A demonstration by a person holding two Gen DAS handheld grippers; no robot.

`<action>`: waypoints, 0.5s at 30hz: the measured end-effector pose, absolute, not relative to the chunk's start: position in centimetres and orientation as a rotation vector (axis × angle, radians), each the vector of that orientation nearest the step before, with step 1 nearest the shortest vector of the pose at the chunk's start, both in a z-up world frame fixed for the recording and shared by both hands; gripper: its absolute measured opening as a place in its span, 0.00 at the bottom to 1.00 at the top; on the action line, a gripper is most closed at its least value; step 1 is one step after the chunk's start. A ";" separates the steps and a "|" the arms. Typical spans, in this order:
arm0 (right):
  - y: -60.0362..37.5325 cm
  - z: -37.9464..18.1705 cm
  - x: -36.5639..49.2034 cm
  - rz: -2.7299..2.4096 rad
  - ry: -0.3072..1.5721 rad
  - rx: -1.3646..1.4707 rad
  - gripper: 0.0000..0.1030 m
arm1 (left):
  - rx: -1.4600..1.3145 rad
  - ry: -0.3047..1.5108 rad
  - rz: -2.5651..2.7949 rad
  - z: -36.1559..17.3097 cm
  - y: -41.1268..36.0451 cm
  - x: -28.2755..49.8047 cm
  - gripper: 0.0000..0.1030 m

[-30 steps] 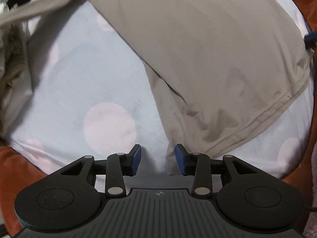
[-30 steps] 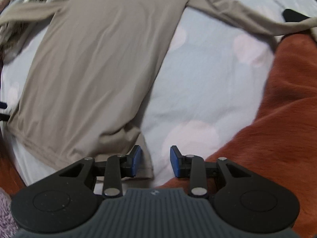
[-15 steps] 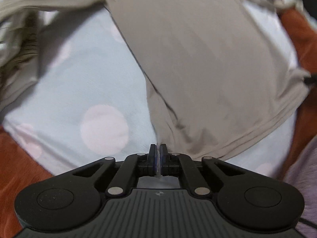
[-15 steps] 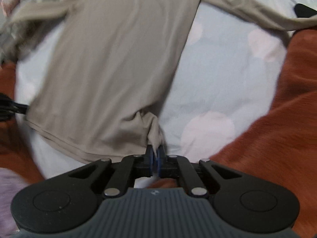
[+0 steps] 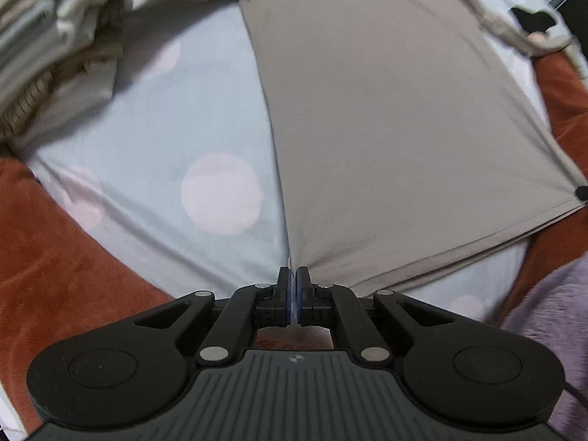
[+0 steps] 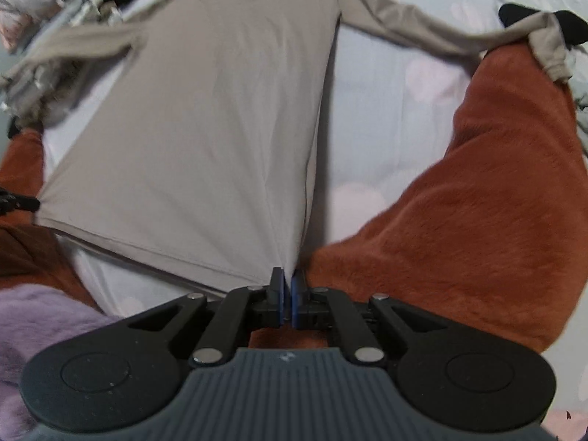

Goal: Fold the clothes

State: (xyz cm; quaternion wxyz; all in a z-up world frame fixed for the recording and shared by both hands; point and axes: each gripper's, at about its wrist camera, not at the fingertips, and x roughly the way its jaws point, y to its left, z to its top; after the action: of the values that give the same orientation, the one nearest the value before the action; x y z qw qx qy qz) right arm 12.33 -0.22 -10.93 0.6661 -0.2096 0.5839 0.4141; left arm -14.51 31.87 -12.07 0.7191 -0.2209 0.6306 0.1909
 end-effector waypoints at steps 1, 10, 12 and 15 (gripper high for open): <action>0.3 -11.4 12.1 0.931 1.316 -0.492 0.04 | -0.484 1.418 0.427 -12.8 31.9 -14.3 0.03; 2.7 -13.2 10.7 0.958 1.283 -0.633 0.12 | -0.516 1.514 0.429 -16.0 32.8 -12.8 0.20; 2.1 -12.0 11.0 0.969 1.263 -0.608 0.19 | -0.512 1.488 0.430 -15.3 33.2 -12.8 0.29; 0.5 -9.1 13.1 0.947 1.169 -0.528 0.19 | -0.504 1.444 0.443 -13.5 34.0 -12.7 0.30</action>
State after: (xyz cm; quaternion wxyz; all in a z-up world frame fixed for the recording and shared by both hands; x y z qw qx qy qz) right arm 13.13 0.52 -9.11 0.6987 -0.2367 0.5246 0.4249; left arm -12.68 34.04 -13.50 0.6995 -0.2262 0.6481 0.1989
